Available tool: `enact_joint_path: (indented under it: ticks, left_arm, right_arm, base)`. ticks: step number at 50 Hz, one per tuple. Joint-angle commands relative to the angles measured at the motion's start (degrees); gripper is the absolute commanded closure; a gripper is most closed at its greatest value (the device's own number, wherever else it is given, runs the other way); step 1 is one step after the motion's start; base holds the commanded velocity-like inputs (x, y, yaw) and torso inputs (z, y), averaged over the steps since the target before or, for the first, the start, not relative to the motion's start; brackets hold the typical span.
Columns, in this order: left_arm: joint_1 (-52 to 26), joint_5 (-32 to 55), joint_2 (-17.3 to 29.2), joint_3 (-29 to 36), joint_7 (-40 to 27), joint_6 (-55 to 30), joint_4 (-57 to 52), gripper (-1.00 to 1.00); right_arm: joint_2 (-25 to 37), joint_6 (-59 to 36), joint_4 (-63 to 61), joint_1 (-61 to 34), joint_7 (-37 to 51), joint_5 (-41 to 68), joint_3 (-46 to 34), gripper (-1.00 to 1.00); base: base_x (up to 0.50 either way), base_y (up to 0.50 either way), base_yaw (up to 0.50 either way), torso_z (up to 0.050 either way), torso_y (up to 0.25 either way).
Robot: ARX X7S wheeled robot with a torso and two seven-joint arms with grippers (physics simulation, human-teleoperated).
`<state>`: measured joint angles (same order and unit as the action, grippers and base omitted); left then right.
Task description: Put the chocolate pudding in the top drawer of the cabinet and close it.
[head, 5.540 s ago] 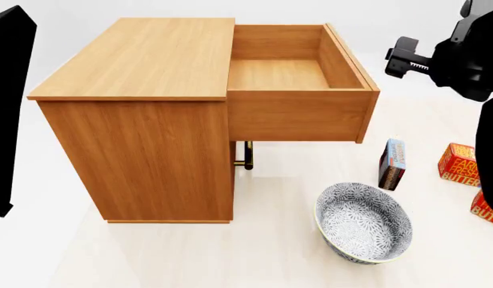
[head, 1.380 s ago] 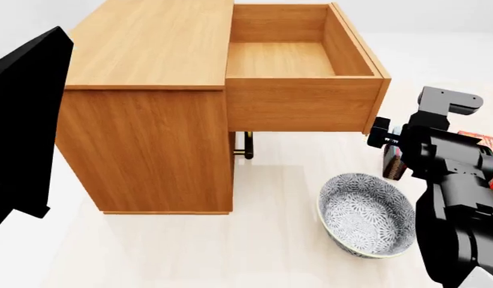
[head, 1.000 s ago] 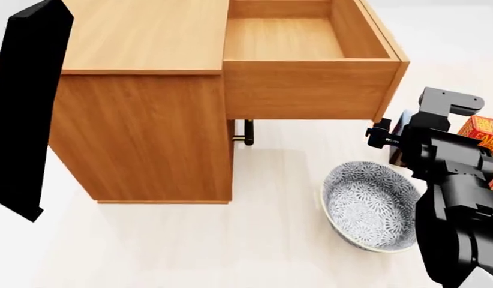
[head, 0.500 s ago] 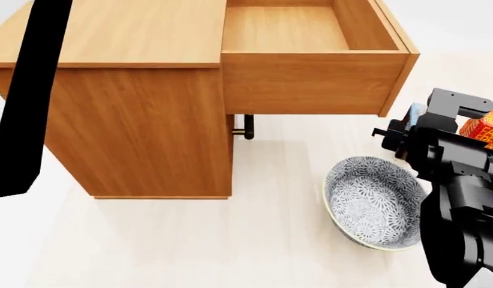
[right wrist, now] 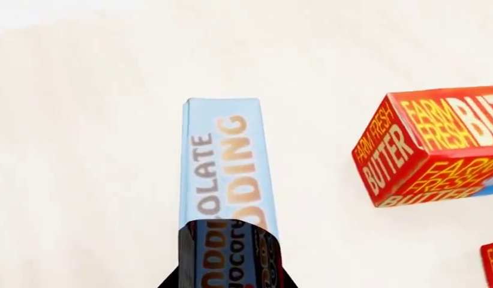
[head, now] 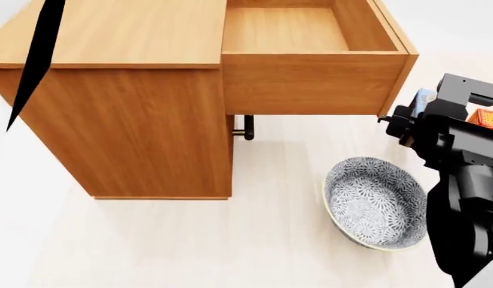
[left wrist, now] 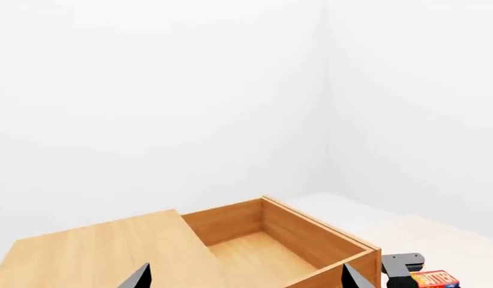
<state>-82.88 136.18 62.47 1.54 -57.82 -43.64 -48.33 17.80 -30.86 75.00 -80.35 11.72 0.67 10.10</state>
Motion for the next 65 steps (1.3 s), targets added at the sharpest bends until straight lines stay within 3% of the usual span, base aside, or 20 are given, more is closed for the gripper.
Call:
enact_joint_path:
  ticks: [1, 37, 65]
  left_arm:
    - [-0.60, 0.27, 0.15, 0.35, -0.18, 0.10, 0.08, -1.00]
    - [0.04, -0.49, -0.15, 0.02, 0.37, -0.05, 0.14, -1.00]
    - [4.02, -0.88, 0.30, -3.07, 0.86, 0.60, -0.89, -1.00]
  right_arm:
    - [0.20, 0.02, -0.01, -2.90, -1.50, -0.68, -0.46, 1.00]
    - [2.65, -0.48, -0.01, -8.03, -1.52, -0.86, -0.42, 1.00]
    - [-0.33, -12.52, -0.02, -26.99, -16.45, -2.24, -16.72, 1.00]
  base:
    - [0.00, 0.00, 0.00, 0.000, 0.131]
    - [0.00, 0.00, 0.00, 0.000, 0.111]
    - [0.00, 0.00, 0.00, 0.000, 0.108]
